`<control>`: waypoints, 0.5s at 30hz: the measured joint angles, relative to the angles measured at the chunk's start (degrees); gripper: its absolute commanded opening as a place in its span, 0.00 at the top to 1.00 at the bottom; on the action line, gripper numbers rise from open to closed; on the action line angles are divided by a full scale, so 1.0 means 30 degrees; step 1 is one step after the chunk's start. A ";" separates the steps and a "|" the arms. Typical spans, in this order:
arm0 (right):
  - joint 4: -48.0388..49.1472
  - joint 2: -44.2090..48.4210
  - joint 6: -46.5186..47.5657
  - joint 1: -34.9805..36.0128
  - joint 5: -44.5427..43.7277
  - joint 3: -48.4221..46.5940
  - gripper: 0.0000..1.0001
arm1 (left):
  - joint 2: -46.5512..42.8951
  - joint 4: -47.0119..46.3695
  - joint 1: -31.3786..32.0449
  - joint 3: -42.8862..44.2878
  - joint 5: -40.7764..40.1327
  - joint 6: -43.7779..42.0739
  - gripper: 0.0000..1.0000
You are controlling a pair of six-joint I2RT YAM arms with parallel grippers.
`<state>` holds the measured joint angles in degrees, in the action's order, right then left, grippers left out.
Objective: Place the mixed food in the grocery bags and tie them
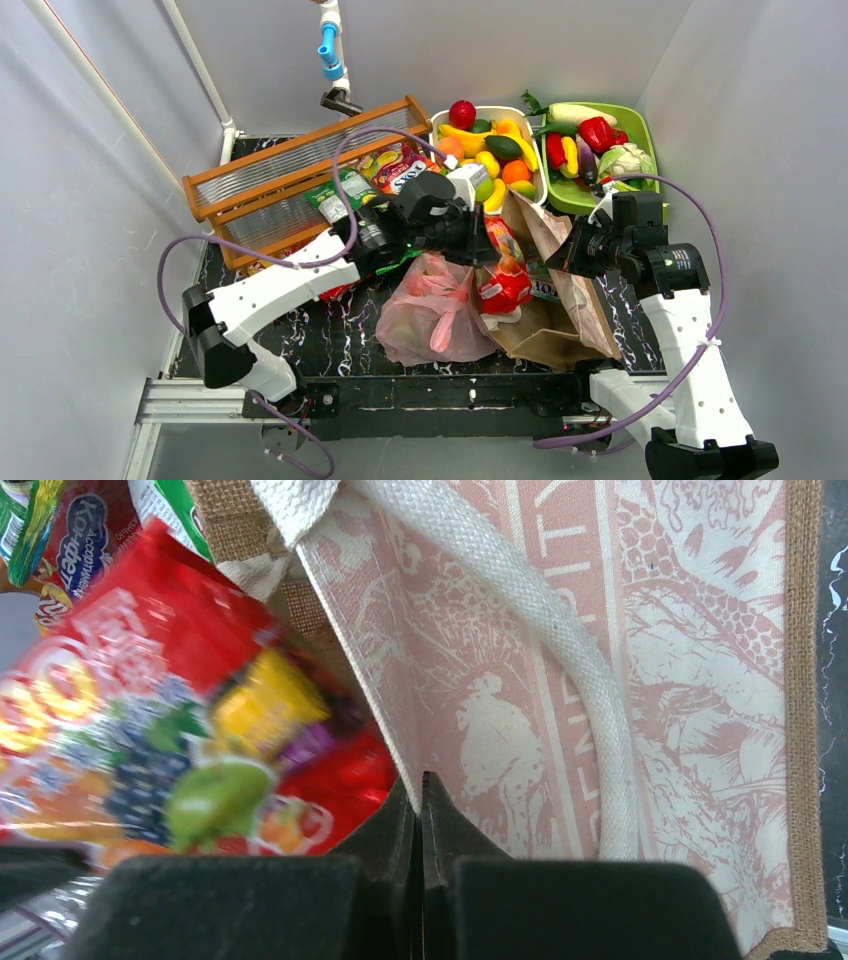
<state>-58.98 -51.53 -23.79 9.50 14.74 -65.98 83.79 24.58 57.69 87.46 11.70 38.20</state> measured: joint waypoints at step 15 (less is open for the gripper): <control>-0.0219 -0.0109 0.0007 0.0000 -0.0015 -0.0481 0.99 | 0.4750 -0.2543 0.2703 0.0131 0.1202 0.0765 1.00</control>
<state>-59.64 -51.86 -23.77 9.50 14.70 -67.42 98.04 16.95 65.80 87.85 15.31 40.49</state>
